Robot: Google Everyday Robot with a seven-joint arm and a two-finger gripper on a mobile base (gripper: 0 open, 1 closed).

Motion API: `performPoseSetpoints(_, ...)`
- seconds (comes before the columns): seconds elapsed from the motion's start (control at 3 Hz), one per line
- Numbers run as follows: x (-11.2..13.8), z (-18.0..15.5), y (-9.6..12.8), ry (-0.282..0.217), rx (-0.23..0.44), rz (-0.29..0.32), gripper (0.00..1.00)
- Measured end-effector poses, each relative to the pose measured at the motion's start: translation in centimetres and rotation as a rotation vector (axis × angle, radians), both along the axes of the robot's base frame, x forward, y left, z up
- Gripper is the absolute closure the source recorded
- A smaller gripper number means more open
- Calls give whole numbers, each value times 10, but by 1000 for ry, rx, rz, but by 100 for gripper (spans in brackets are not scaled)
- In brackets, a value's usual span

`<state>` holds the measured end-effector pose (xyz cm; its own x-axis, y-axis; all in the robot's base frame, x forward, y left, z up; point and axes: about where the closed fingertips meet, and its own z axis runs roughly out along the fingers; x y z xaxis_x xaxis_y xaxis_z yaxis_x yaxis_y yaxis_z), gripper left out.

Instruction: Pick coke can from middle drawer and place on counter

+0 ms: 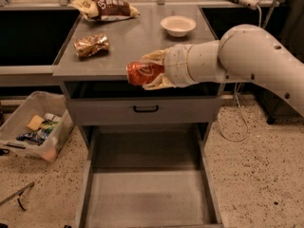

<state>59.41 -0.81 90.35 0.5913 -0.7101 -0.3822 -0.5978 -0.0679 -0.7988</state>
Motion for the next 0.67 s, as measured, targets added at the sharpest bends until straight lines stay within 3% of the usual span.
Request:
performPoseSetpoints(0.33, 46, 27, -9, -125, -25, -28, 100)
performPoseSetpoints(0.67, 107, 62, -20, -299, -54, -96, 100)
